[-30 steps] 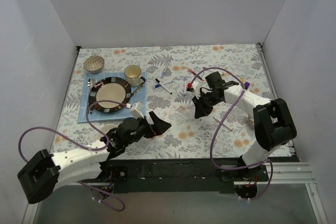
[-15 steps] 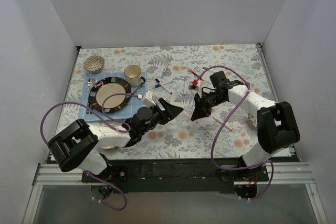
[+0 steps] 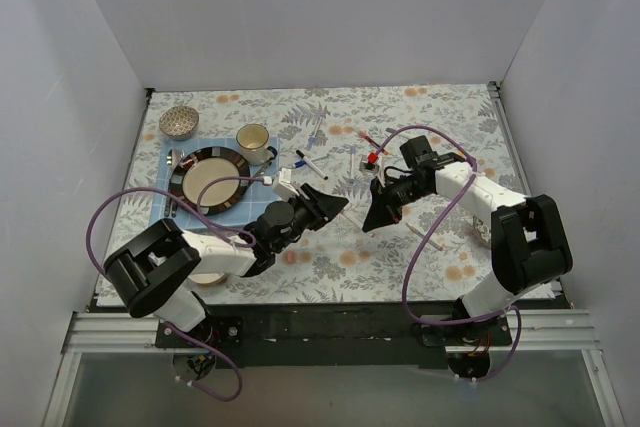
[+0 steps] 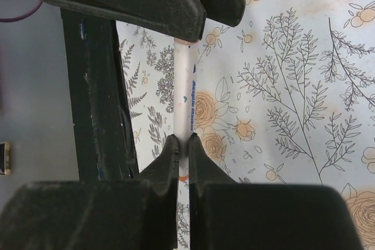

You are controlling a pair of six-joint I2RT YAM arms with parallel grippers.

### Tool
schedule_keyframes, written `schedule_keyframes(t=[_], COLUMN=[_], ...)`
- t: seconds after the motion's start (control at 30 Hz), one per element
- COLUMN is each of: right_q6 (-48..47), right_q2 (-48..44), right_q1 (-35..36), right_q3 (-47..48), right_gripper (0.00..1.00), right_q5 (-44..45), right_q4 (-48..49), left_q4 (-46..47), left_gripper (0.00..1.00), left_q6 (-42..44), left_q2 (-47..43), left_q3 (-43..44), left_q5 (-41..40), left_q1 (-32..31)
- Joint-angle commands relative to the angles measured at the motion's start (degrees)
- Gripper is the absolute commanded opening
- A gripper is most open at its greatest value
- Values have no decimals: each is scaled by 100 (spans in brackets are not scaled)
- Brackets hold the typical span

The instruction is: Open the pen caps

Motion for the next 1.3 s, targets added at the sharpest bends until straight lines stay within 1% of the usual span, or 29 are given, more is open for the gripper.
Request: schedule_keyframes(t=[0.0, 0.27, 0.43, 0.53, 0.57, 0.6, 0.63, 0.67, 0.7, 0.73, 0.8, 0.9, 0.93, 1.07, 1.17, 1.23, 1.27], right_q6=[-57, 4, 22, 22, 13, 4, 4, 4, -5, -5, -22, -13, -13, 30, 57, 48, 39], right_q2=[-136, -92, -83, -74, -74, -65, -48, -48, -48, -48, -39, 22, 40, 163, 269, 330, 348], right_q1=[-31, -49, -66, -58, -66, -58, -66, -66, -66, -66, -66, -66, -66, -58, -58, -49, -40], right_q3=[118, 109, 100, 100, 100, 100, 100, 100, 100, 100, 83, 74, 74, 74, 82, 100, 117], right_gripper=[1, 1, 1, 1, 1, 1, 5, 13, 33, 42, 55, 61, 61, 61, 58, 44, 17], right_q5=[-237, -281, -316, -360, -386, -421, -439, -465, -500, -526, -632, -781, -799, -922, -1010, -1071, -1098], right_q4=[-41, 3, 30, 21, 12, 12, 12, 12, -14, -14, -32, -23, -23, -23, -32, -58, -76], left_q4=[371, 469, 504, 530, 548, 600, 618, 662, 758, 820, 1082, 1356, 1400, 1532, 1716, 1796, 1822], left_gripper=[37, 29, 22, 14, 4, 0, 0, 0, 0, 0, 0, 0, 0, 0, 0, 0, 0], left_q6=[153, 241, 294, 338, 381, 390, 399, 408, 443, 443, 461, 469, 469, 487, 496, 513, 531], left_q2=[71, 185, 220, 238, 264, 282, 308, 352, 369, 404, 536, 712, 739, 862, 941, 985, 985], left_q3=[119, 189, 189, 224, 224, 250, 259, 268, 277, 294, 294, 338, 382, 435, 452, 479, 496], left_q5=[18, 193, 220, 264, 281, 299, 377, 413, 474, 544, 764, 993, 993, 993, 993, 993, 993], left_q1=[36, 36, 27, 27, 36, 27, 36, 36, 36, 27, 27, 18, 1, -34, -34, -34, -34])
